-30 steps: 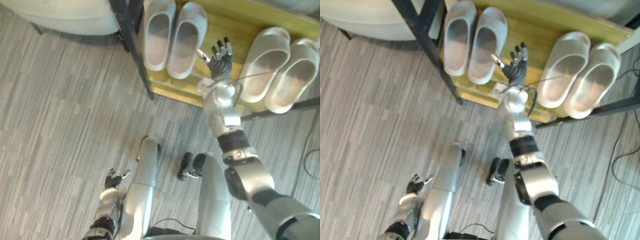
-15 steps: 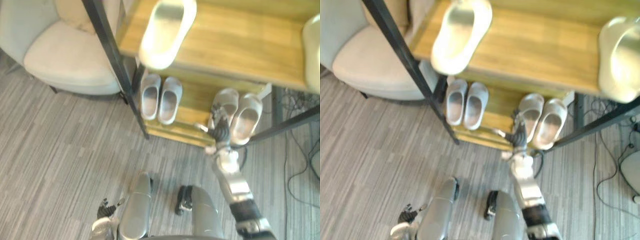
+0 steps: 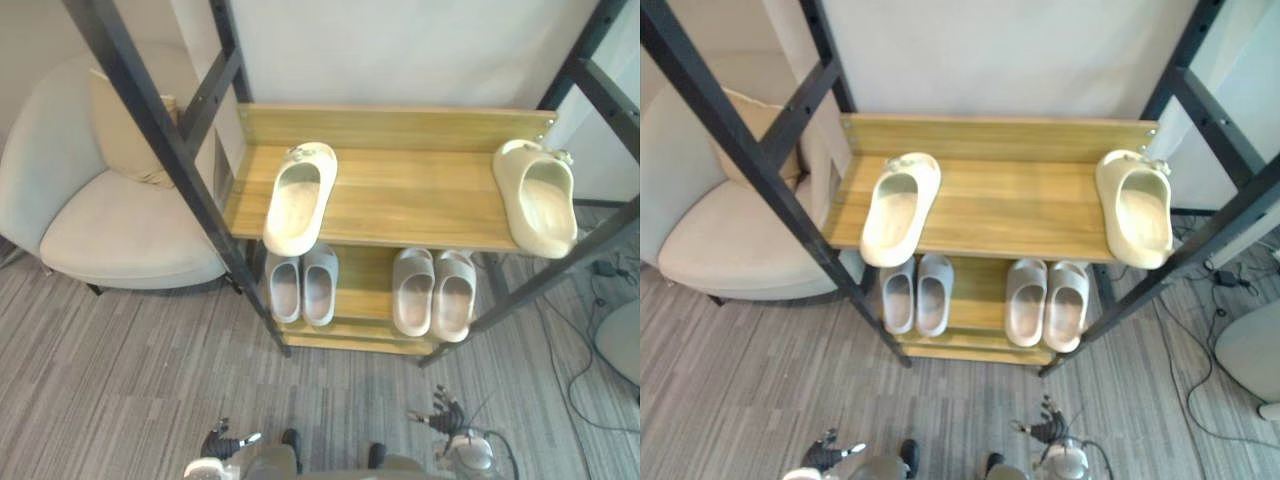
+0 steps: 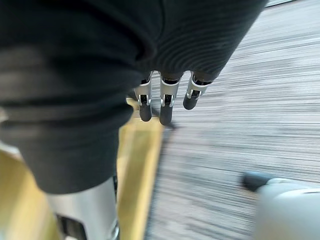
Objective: Organize the slippers on the shoe rack
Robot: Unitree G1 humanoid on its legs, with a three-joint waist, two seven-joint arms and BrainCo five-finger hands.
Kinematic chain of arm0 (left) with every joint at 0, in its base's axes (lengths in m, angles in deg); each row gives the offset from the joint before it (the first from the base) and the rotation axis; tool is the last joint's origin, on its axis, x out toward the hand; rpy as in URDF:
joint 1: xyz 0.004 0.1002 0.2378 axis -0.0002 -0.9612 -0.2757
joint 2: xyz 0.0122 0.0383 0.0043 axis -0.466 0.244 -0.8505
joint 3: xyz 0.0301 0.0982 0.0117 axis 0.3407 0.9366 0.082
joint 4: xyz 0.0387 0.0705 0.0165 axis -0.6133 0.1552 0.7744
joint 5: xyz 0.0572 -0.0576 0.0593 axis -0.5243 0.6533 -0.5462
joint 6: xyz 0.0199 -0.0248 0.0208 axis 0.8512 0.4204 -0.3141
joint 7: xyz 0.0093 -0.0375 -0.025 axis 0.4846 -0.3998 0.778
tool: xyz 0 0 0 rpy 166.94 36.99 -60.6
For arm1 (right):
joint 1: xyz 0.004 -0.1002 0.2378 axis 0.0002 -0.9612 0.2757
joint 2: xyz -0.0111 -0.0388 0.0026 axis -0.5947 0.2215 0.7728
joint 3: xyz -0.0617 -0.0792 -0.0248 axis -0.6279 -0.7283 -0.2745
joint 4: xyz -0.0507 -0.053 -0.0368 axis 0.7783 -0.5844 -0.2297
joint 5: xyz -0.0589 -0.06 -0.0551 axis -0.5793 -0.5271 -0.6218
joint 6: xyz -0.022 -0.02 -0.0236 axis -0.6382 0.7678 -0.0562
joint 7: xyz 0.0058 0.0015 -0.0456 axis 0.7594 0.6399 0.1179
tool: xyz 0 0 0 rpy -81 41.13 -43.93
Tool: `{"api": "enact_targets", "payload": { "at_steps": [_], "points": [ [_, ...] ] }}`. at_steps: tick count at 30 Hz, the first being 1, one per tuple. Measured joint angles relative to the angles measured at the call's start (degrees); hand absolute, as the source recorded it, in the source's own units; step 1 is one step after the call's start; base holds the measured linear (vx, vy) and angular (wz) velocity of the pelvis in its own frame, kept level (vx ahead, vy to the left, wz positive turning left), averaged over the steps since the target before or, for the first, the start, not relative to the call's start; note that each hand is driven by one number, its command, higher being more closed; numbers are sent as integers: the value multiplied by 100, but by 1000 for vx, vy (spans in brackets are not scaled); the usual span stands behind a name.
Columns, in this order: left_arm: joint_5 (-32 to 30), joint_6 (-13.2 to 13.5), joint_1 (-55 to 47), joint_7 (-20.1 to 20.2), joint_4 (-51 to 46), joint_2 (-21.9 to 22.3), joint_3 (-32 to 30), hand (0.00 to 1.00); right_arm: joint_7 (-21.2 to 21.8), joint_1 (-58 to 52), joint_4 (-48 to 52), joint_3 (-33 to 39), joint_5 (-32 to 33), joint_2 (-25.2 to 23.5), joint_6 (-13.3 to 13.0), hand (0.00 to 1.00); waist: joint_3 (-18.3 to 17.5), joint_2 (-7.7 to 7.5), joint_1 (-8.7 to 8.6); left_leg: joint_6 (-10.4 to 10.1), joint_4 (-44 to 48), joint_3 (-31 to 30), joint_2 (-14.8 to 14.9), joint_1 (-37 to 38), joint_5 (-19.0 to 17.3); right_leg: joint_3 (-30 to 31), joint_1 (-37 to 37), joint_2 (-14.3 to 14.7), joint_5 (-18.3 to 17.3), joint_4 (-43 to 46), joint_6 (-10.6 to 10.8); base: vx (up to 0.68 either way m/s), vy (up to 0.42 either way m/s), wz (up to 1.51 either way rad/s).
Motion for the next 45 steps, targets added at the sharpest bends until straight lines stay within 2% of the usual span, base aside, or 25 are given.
{"api": "enact_targets", "payload": {
  "at_steps": [3,10,13,16,22,27,31,34,35,41,45],
  "points": [
    [-63,6,127,4,-9,10,214,0,16,46,-372,187,0,-17,40,0,-9,11,-14,37,-327,-10,-41,215,186,5,121,-18,125,-213,18,-68,23,0],
    [-233,13,475,61,-490,124,1612,0,13,93,-602,385,0,-47,42,0,-27,36,-106,34,-855,-30,-56,377,495,16,145,-3,313,-502,24,-82,10,-1],
    [-241,76,564,178,-1140,112,2355,0,9,50,-724,388,0,-62,37,0,-60,58,-142,37,-1003,-95,-105,513,569,-8,294,-7,384,-632,48,7,12,7],
    [-232,146,620,275,-1863,89,3031,0,11,19,-731,451,0,-90,33,0,-172,104,-274,45,-1073,-158,-134,572,579,-44,351,-27,383,-649,56,31,15,9],
    [222,407,1116,281,-3085,174,3818,0,-90,12,-765,546,-1,-128,25,0,-230,126,-334,93,-1160,-207,-133,771,616,-95,620,-6,407,-810,48,55,-5,3],
    [632,450,1682,218,-3632,234,3896,0,-140,52,-764,484,-2,-108,16,0,-269,145,-369,94,-1212,-228,-133,798,616,-146,646,-4,403,-836,43,26,-7,2],
    [809,503,2290,-141,-4305,224,3474,0,-150,71,-727,297,-2,-77,14,0,-258,127,-406,95,-1278,-198,-133,925,617,-132,745,-5,403,-878,42,-6,-4,-3],
    [847,549,2591,-313,-4457,194,3109,0,-148,81,-717,215,-2,-58,6,0,-268,113,-423,94,-1289,-185,-134,958,615,-124,783,-6,405,-914,34,0,0,0],
    [912,620,2831,-477,-4579,64,2853,0,-143,104,-714,130,-7,-34,4,0,-269,114,-450,94,-1289,-186,-131,956,615,-129,785,-5,406,-922,32,0,0,0],
    [958,641,3396,-705,-4624,-393,2058,0,-109,188,-714,132,-34,8,6,0,-263,105,-543,80,-1289,-177,-130,950,603,-135,791,-5,410,-958,29,0,0,0],
    [970,641,3677,-875,-4539,-754,1787,0,-60,246,-714,137,-34,21,12,0,-250,86,-569,67,-1288,-164,-125,945,593,-138,811,3,433,-1020,21,0,0,0]
  ]
}}
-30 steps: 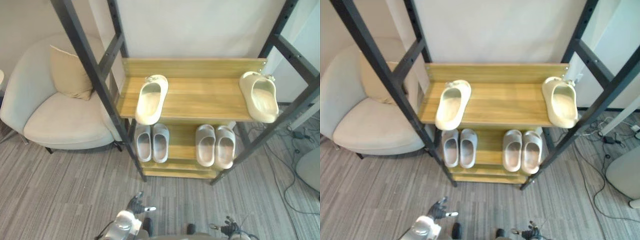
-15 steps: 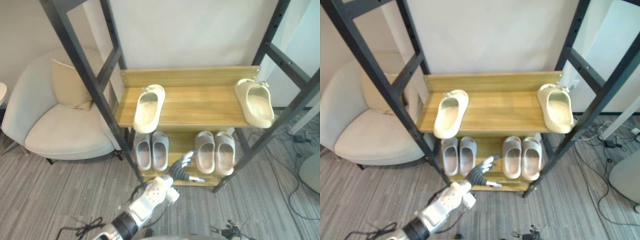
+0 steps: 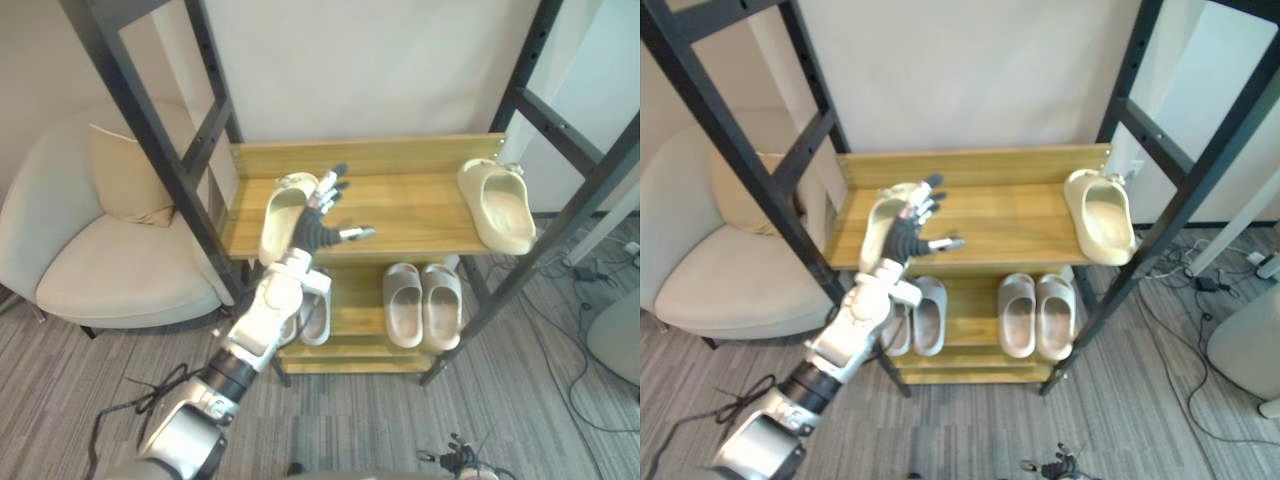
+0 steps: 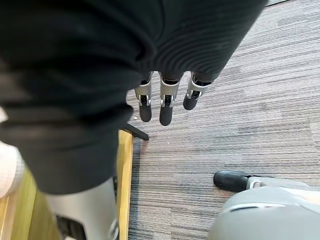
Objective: Organize the slippers on the shoe rack
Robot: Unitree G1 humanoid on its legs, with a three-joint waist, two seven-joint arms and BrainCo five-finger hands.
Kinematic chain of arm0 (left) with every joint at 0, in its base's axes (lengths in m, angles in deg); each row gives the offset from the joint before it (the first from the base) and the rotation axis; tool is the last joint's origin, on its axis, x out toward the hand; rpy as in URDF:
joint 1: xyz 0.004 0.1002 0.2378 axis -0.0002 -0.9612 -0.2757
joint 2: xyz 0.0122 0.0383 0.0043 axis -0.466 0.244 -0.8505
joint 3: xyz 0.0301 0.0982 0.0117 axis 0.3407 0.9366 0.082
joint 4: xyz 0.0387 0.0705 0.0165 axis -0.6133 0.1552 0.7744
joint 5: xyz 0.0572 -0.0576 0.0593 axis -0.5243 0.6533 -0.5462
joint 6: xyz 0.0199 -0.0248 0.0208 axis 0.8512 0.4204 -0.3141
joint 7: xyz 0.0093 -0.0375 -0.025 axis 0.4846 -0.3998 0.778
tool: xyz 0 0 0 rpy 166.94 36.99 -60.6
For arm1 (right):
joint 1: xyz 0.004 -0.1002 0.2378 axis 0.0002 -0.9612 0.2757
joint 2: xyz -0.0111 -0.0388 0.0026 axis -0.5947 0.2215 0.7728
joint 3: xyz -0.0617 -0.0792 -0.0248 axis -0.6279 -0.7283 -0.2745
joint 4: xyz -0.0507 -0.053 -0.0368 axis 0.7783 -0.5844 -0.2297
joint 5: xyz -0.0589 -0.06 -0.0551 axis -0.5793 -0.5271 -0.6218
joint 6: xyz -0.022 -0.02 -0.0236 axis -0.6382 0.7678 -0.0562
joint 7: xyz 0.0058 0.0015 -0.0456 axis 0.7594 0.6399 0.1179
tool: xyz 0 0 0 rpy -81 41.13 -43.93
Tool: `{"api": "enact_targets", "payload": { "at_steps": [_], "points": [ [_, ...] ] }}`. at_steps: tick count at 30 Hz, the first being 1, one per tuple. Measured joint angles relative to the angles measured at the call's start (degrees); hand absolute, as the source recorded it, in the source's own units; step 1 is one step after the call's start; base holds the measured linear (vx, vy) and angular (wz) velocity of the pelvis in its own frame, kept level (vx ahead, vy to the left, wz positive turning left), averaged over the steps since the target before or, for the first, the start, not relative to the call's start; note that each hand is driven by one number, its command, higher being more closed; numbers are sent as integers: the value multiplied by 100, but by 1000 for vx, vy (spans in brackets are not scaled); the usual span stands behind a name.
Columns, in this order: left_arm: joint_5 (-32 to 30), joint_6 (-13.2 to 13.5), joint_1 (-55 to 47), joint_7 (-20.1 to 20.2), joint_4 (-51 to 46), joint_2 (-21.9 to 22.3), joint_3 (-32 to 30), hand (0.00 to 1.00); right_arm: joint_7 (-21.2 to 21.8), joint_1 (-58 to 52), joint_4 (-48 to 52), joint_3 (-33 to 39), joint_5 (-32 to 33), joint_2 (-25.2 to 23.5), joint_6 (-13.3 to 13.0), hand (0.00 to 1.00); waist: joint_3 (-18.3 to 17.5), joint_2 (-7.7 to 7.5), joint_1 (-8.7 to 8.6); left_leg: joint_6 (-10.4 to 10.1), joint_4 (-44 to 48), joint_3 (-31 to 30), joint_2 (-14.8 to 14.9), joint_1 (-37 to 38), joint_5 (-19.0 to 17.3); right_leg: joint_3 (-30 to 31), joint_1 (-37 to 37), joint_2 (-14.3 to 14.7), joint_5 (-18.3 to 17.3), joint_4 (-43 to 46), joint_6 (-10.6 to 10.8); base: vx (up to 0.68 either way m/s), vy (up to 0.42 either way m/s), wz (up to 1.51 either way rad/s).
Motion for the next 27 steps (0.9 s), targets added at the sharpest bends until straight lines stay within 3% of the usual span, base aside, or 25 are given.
{"api": "enact_targets", "payload": {
  "at_steps": [8,14,27],
  "points": [
    [-66,-18,889,0,940,-773,-154,0,148,80,0,16,1,2,20,0,66,-33,-31,-7,1,15,1,-78,-5,11,-88,2,2,-3,-3,0,0,0],
    [-137,-80,1422,18,1617,-1347,-182,0,180,183,-1,249,4,12,28,0,194,77,-64,-10,2,93,-2,-186,-8,107,-238,5,28,-2,-7,-3,-6,-7],
    [-787,-279,1554,266,1880,-1796,-94,0,254,155,0,333,8,6,48,0,293,240,-57,-10,1,135,-2,-195,-8,151,-282,4,30,21,-14,-4,-3,-2]
  ]
}}
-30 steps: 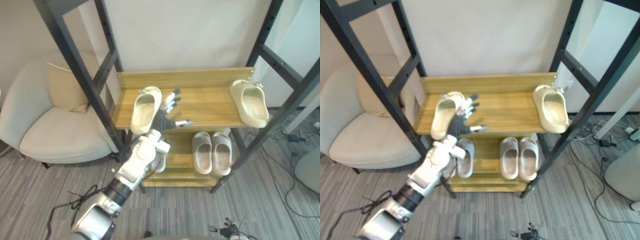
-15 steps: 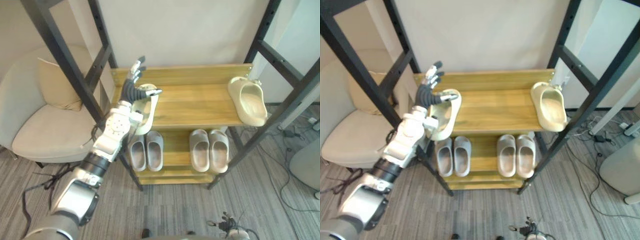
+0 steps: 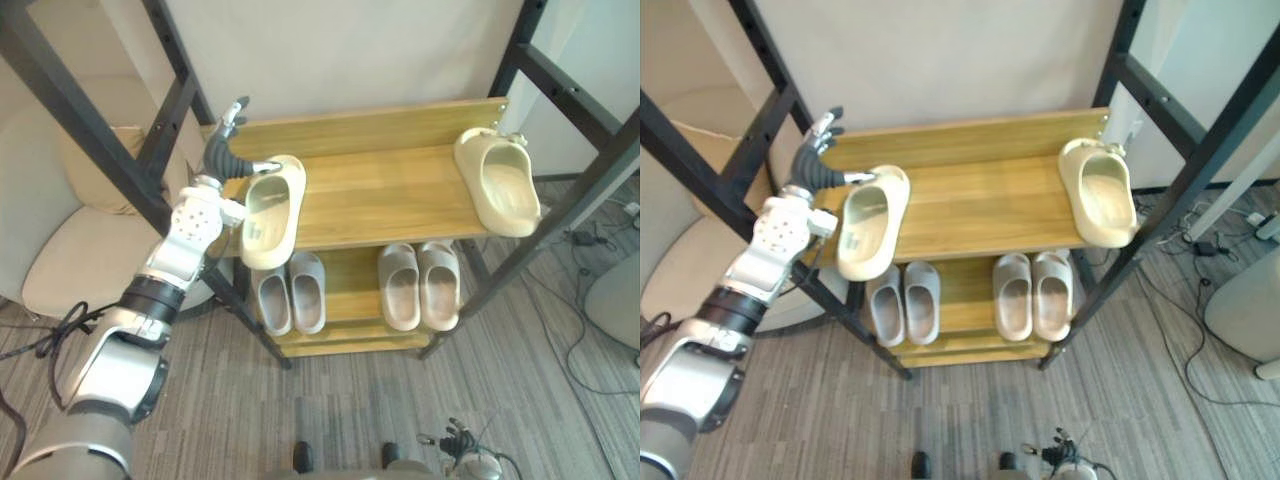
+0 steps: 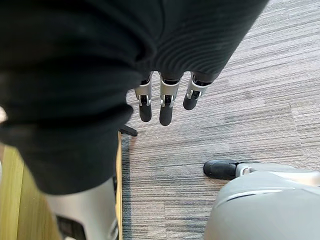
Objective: Organize the slippers on the shoe rack
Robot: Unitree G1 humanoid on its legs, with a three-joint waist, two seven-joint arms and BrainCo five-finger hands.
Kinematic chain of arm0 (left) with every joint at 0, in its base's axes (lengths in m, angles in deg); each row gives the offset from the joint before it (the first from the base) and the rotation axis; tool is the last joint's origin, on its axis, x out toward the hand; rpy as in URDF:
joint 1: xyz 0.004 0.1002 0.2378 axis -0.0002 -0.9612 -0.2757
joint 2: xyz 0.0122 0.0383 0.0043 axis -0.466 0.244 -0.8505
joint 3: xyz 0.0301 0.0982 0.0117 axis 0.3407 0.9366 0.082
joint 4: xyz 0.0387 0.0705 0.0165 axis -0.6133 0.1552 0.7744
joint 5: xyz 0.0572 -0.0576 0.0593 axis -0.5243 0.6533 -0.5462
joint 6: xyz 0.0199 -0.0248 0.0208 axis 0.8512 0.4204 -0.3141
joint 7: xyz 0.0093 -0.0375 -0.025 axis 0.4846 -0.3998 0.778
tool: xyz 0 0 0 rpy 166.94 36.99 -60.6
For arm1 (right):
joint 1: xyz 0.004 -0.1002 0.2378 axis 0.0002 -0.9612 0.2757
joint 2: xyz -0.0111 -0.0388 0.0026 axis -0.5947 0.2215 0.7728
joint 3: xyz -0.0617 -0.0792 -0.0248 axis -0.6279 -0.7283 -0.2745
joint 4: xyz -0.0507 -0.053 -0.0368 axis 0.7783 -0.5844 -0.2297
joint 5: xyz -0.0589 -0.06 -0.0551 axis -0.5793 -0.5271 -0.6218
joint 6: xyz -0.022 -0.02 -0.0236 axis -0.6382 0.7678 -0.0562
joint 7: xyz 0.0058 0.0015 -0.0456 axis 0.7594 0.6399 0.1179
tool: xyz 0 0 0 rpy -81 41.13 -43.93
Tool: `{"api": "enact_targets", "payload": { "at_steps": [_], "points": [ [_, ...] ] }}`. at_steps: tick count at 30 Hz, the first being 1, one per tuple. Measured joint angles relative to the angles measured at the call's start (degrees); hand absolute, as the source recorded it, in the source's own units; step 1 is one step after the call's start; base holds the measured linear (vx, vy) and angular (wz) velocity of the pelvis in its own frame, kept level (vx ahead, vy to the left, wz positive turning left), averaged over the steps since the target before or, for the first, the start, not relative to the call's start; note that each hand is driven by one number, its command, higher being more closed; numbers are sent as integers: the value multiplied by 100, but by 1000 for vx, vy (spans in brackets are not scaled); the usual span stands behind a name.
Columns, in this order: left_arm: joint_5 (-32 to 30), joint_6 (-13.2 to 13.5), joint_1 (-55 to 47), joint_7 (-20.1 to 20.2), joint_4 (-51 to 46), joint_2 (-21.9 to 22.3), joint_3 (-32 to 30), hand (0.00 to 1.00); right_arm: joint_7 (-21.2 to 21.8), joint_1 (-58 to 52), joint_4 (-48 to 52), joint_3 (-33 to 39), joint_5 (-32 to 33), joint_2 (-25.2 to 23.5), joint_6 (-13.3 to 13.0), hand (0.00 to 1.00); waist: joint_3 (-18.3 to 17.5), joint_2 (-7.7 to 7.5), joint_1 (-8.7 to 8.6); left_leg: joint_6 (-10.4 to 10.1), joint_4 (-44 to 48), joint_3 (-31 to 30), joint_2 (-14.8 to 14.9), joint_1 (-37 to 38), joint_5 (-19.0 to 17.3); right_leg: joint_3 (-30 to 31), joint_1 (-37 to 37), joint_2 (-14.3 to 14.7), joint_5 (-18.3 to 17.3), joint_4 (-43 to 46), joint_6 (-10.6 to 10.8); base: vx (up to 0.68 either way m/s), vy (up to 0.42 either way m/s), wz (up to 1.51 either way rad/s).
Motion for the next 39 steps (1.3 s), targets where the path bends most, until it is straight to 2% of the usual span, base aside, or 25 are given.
{"api": "enact_targets", "payload": {
  "at_steps": [8,18,28,38,39],
  "points": [
    [-309,-9,0,77,-2,-69,43,0,57,-30,0,77,1,-5,1,0,4,13,5,0,0,1,5,6,0,7,6,7,0,2,0,0,0,0],
    [-1292,-37,61,221,209,-210,386,0,57,-30,9,76,3,0,-14,0,24,62,10,0,0,8,5,13,1,26,-7,8,-8,32,-13,0,0,0],
    [-2003,-248,288,223,666,-210,591,0,70,-74,35,76,220,-3,-34,0,38,88,2,-1,-1,113,24,-58,0,145,-177,22,-7,100,-11,-7,-1,-6],
    [-2078,-296,686,201,1138,-201,647,0,97,-182,266,74,226,-7,-45,0,45,88,41,2,-1,257,39,-234,20,283,-427,35,85,102,-2,-25,1,-8],
    [-2078,-299,732,200,1187,-202,648,100,97,-182,266,74,228,-7,-45,0,45,88,41,-1,-1,267,42,-261,24,284,-458,34,85,100,-2,-51,-3,-4]
  ]
}}
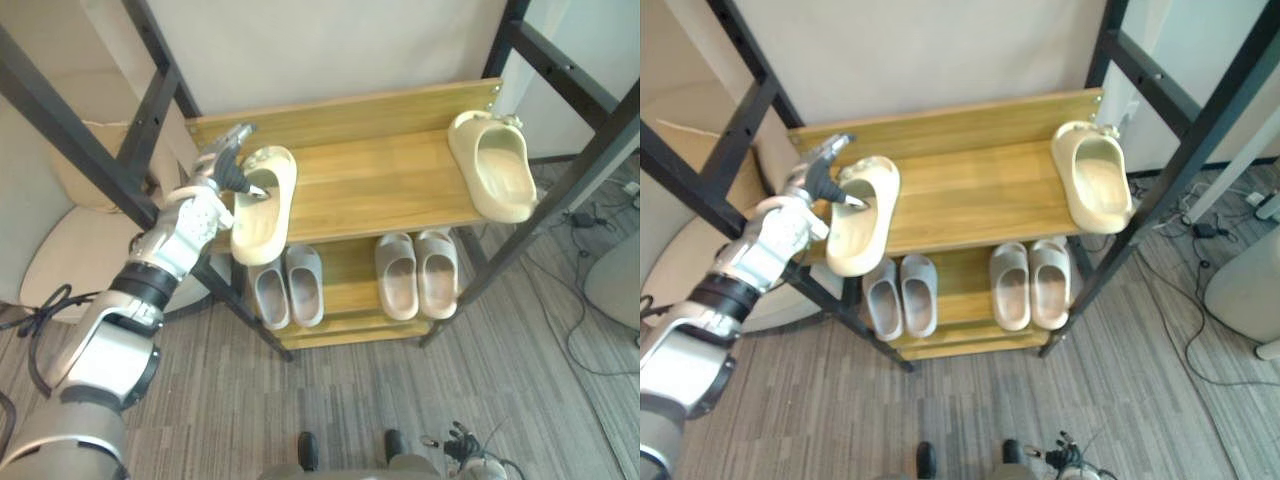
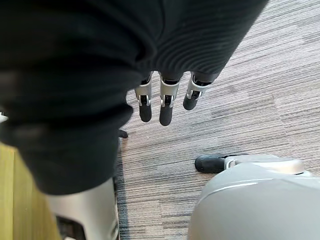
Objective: Organize the slippers on the shoe rack
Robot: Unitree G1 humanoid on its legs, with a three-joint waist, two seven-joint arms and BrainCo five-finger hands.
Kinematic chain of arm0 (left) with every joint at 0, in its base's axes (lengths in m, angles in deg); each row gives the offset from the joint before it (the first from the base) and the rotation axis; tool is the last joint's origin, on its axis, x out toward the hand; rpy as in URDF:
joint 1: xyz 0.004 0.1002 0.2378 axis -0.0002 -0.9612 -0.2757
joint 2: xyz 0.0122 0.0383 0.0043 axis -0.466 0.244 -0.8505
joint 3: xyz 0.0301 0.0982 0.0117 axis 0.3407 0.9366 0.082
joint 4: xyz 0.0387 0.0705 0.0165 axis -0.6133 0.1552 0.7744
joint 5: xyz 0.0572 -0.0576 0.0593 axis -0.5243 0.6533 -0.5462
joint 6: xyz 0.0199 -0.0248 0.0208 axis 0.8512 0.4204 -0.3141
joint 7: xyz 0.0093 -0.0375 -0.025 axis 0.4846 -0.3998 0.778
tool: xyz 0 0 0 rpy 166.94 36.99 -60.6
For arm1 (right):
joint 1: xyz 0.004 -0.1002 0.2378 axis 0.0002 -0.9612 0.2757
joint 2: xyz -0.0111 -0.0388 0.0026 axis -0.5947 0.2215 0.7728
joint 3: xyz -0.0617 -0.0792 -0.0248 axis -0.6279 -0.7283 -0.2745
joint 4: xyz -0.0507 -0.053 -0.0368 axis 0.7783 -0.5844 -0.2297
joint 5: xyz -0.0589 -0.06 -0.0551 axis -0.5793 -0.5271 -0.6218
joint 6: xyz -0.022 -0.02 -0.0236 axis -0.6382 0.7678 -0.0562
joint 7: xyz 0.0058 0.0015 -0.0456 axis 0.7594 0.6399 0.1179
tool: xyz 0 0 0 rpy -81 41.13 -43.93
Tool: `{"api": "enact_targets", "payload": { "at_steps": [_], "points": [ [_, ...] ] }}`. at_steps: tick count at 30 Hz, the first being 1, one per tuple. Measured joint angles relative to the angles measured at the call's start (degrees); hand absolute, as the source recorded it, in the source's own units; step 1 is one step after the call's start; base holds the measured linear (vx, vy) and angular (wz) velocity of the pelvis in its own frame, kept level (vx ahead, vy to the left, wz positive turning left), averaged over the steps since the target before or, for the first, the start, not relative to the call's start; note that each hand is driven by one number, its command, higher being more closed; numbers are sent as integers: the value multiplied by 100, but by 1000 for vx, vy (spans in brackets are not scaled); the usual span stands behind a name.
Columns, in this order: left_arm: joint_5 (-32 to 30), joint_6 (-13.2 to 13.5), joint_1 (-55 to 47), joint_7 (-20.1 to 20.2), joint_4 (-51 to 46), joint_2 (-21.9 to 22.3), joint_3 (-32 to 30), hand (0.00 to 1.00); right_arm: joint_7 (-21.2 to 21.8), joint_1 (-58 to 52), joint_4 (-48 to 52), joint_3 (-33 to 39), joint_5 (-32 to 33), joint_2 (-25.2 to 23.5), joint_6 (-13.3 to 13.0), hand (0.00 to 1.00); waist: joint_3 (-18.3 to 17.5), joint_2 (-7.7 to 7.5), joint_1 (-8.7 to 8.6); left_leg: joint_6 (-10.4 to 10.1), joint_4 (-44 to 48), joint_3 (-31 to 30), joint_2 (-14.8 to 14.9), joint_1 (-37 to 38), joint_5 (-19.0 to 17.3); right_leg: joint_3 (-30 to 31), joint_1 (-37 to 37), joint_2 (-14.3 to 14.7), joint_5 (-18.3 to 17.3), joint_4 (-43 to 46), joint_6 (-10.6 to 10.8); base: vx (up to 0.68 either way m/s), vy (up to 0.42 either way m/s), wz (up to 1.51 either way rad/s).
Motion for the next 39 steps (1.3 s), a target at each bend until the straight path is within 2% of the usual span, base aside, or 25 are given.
{"api": "enact_targets", "payload": {
  "at_steps": [6,13,20,32,36,39],
  "points": [
    [13,-72,270,-3,283,3,40,100,-3,-10,12,1,99,-2,2,0,38,-14,2,-10,-1,66,36,-143,57,51,-165,28,82,-1,-23,-45,-5,-6],
    [317,-108,436,-130,406,20,22,100,-30,-11,11,2,104,-5,3,0,111,-31,-1,-26,-1,86,64,-145,68,78,-175,56,116,-14,-29,-4,-1,-1],
    [456,-185,558,-224,581,184,-169,100,-40,-4,-9,49,104,-15,3,0,157,-31,-6,-29,0,81,54,-133,111,91,-150,53,165,-21,-22,0,0,0],
    [673,-191,720,-243,495,586,-203,100,-49,10,-5,48,104,-13,12,0,207,5,-157,-18,0,98,43,-119,137,144,-144,45,209,-37,-14,0,0,0],
    [672,-176,1036,-354,129,760,-199,100,-54,100,71,48,104,-14,14,0,365,21,-245,-15,1,201,32,-120,138,268,-160,41,224,-25,3,11,6,-12],
    [672,-173,1244,-392,42,934,-189,100,-58,104,261,49,105,-17,8,0,385,56,-375,-15,1,221,20,-118,137,333,-196,31,223,-23,4,17,2,-12]
  ]
}}
